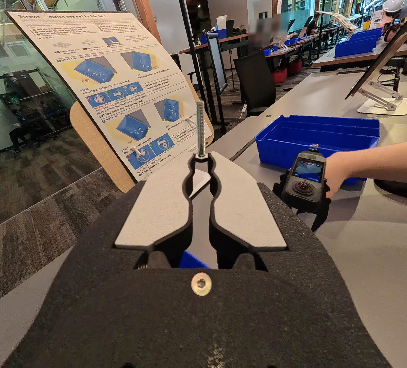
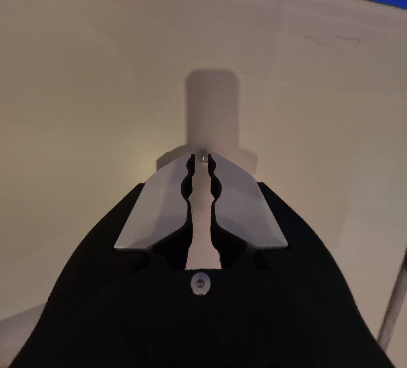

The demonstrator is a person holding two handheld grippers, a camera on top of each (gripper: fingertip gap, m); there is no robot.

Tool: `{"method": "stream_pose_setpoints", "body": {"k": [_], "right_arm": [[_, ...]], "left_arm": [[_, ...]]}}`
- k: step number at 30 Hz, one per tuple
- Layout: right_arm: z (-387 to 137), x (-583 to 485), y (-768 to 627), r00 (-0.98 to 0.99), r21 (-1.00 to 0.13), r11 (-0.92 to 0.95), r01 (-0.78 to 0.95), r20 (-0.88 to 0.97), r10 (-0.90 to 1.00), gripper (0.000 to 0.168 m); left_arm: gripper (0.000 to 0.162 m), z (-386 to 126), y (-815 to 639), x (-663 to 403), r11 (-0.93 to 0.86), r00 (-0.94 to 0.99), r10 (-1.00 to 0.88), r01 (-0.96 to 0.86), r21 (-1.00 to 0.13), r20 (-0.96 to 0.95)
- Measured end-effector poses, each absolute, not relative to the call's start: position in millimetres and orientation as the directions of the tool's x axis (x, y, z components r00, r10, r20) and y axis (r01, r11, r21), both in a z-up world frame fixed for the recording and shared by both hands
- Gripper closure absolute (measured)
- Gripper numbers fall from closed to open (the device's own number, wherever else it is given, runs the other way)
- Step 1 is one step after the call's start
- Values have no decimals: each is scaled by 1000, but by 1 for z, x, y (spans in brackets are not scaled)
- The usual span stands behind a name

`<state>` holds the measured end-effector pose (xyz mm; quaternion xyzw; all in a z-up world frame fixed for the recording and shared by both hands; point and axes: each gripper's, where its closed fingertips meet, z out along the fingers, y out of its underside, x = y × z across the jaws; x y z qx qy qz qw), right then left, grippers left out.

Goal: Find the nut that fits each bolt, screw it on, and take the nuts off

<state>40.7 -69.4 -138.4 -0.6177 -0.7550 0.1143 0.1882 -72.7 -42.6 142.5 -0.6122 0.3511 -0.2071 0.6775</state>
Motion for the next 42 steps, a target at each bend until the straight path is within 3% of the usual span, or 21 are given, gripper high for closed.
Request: {"method": "stream_pose_setpoints", "body": {"k": [13, 18, 21, 29, 36, 39, 42], "right_arm": [[-147, 48, -75, -41, -444, -8, 896, -102, 994, 163], [-135, 62, -104, 5, -417, -189, 889, -404, 915, 163], [-140, 73, -112, 22, -364, -228, 903, -492, 871, 163], [-152, 83, -122, 23, -291, -211, 933, -537, 844, 163], [-154, 81, -113, 28, -298, -203, 933, -502, 864, 160], [-151, 79, -109, 20, -321, -199, 926, -484, 875, 157], [-132, 70, -100, 8, -459, -179, 870, -350, 937, 156]], "left_arm": [[152, 141, -42, -69, 157, 656, -722, -154, -976, -220], [152, 140, -44, -64, 155, 639, -735, -168, -973, -228], [152, 139, -46, -60, 156, 627, -743, -175, -972, -233], [152, 137, -48, -55, 157, 612, -754, -184, -970, -237], [152, 136, -48, -54, 150, 603, -764, -182, -972, -230], [152, 136, -48, -54, 150, 603, -764, -183, -972, -231], [152, 136, -47, -56, 146, 610, -758, -184, -972, -229]]}}
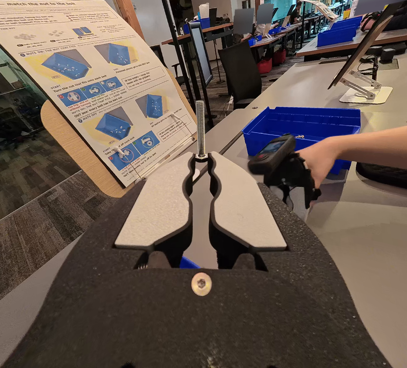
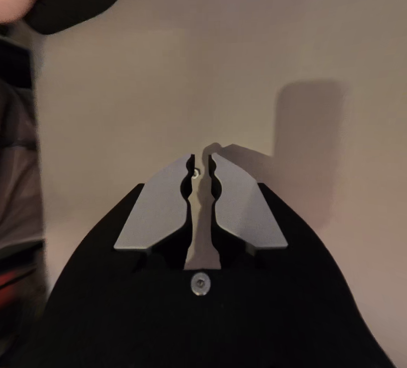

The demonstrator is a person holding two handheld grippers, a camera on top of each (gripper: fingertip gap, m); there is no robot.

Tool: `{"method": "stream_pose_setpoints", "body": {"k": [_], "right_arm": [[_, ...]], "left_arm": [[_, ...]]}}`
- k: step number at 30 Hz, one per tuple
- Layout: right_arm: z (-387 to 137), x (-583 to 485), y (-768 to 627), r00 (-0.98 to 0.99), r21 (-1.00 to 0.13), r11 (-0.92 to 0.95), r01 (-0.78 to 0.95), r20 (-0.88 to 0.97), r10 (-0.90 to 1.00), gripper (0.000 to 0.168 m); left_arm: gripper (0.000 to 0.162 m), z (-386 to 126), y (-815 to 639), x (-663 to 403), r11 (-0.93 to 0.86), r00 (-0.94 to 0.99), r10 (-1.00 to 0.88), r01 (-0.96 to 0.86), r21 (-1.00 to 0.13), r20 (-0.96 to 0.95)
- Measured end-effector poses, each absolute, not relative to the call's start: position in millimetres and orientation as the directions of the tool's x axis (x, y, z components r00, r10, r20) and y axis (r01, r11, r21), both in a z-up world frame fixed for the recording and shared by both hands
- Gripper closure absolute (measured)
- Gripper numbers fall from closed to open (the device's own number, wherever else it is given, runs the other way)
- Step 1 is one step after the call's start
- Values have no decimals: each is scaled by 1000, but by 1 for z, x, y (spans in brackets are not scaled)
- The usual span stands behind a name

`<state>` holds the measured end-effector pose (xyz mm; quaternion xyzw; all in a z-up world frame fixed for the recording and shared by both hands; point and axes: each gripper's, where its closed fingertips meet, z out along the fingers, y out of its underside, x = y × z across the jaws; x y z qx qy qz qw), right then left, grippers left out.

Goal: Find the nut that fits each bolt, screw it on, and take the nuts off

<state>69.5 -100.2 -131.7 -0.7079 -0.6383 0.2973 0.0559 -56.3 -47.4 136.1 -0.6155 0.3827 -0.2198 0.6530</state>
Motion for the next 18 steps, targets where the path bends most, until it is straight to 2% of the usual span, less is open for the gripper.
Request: {"method": "stream_pose_setpoints", "body": {"k": [3, 5, 7, 12, 18], "right_arm": [[-119, 75, -92, 145, -529, -126, 839, -6, 989, 151], [-116, 79, -109, 182, -554, -103, 826, 90, 979, 151], [-118, 79, -131, 113, -558, -32, 830, 112, 987, 151], [-116, 81, -133, -94, -476, 173, 862, 186, 978, 149], [-127, 80, -119, -145, -361, 180, 915, 120, 982, 149]], "left_arm": [[152, 136, -45, -60, 140, 630, -739, -201, -970, -238], [152, 137, -45, -60, 147, 631, -736, -206, -967, -246], [152, 139, -48, -56, 157, 614, -751, -191, -969, -242], [152, 135, -48, -53, 152, 604, -756, -214, -965, -253], [152, 134, -49, -55, 145, 604, -755, -226, -963, -256]]}}
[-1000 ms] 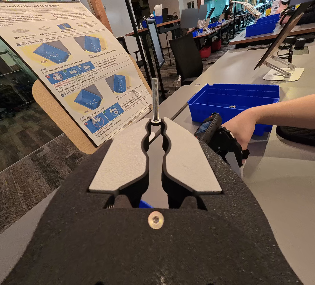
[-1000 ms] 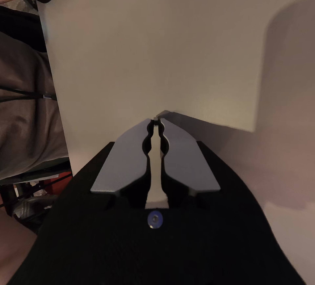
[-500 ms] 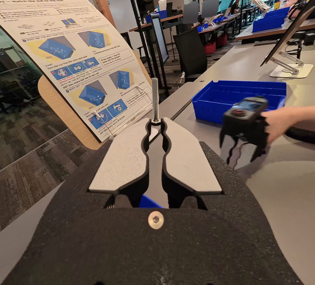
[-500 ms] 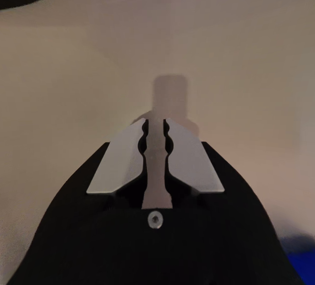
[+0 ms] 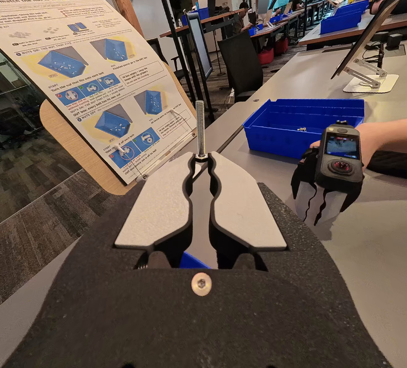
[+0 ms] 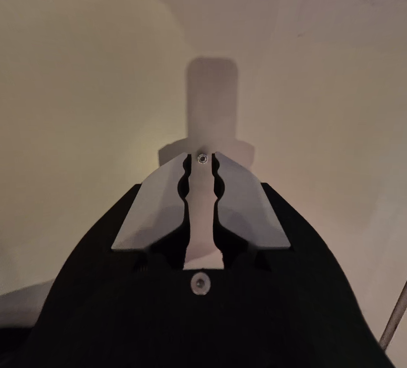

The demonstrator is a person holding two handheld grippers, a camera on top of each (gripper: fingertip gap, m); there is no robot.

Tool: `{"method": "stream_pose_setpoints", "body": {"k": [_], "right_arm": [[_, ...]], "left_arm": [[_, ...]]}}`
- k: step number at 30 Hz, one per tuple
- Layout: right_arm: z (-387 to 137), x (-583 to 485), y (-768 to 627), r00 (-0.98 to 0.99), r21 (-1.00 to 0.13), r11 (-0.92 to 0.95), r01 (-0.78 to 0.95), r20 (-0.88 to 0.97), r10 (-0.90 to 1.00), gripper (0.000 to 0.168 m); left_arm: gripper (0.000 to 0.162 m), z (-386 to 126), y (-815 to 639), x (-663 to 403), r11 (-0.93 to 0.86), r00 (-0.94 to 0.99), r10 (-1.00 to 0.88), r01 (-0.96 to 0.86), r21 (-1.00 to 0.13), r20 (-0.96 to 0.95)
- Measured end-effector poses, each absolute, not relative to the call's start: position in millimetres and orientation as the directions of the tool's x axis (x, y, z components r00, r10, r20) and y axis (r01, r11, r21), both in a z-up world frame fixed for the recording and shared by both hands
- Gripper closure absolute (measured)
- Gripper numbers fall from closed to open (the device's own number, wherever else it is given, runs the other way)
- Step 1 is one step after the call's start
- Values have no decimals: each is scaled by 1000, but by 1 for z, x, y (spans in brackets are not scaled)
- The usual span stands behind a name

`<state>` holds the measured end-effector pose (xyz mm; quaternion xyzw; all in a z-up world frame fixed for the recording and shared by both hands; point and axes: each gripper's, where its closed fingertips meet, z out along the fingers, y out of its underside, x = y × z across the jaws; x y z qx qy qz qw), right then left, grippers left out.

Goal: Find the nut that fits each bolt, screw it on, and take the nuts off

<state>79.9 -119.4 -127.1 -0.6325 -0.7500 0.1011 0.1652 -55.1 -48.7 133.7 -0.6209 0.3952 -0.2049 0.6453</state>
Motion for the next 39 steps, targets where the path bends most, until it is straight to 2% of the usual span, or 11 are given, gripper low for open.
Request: {"method": "stream_pose_setpoints", "body": {"k": [3, 14, 39], "right_arm": [[-137, 85, -117, -149, -306, 175, 936, 109, 983, 150], [-152, 89, -113, -147, -231, 162, 959, 83, 986, 153], [-159, 88, -112, -184, -154, 191, 970, 58, 981, 156]], "left_arm": [[152, 136, -50, -57, 151, 601, -759, -212, -966, -251], [152, 136, -49, -62, 137, 603, -763, -201, -970, -233], [152, 130, -48, -56, 119, 587, -776, -224, -967, -231]]}}
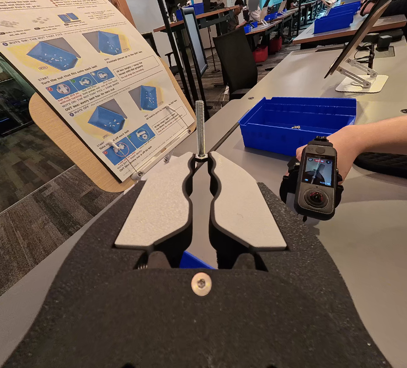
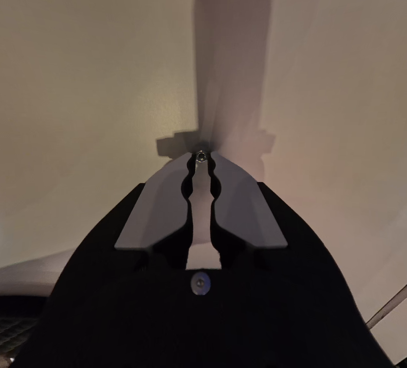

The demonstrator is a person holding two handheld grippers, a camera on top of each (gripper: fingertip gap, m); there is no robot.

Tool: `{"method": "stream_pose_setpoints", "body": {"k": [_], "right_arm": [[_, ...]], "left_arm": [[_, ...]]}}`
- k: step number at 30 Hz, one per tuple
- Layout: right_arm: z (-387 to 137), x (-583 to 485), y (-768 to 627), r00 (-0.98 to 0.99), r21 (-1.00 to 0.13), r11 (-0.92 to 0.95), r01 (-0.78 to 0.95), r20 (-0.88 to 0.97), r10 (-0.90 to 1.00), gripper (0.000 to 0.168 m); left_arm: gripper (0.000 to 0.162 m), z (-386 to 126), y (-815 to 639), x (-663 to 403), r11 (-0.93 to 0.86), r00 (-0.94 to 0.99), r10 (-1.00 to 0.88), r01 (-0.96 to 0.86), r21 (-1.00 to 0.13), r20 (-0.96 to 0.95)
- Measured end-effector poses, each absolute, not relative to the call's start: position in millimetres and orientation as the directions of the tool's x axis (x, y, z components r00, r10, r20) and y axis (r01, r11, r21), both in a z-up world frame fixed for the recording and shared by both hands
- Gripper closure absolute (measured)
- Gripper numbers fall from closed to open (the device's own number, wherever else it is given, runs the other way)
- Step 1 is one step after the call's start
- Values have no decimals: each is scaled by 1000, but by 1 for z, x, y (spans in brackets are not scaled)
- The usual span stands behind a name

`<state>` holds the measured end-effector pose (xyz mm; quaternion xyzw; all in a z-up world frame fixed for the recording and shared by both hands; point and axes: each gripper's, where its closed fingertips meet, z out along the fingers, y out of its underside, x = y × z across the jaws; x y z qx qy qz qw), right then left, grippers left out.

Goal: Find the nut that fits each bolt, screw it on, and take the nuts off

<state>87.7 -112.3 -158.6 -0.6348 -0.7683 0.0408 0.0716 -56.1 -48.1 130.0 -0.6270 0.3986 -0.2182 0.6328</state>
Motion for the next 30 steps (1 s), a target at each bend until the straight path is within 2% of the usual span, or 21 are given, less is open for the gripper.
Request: {"method": "stream_pose_setpoints", "body": {"k": [8, 16, 22, 30], "right_arm": [[-155, 87, -114, -169, -197, 175, 965, 51, 984, 157], [-112, 106, -109, -98, -278, 122, 953, 96, 991, 157], [-22, 113, -100, -84, -298, 144, 944, 205, 975, 157], [116, 102, -97, -65, -406, 158, 900, 232, 971, 157]], "left_arm": [[152, 127, -47, -57, 108, 587, -778, -229, -967, -226], [152, 118, -43, -48, 85, 569, -793, -251, -964, -218], [152, 110, -50, -20, 89, 479, -855, -245, -966, -200], [152, 112, -73, 26, 40, 276, -959, -102, -994, -67]]}}
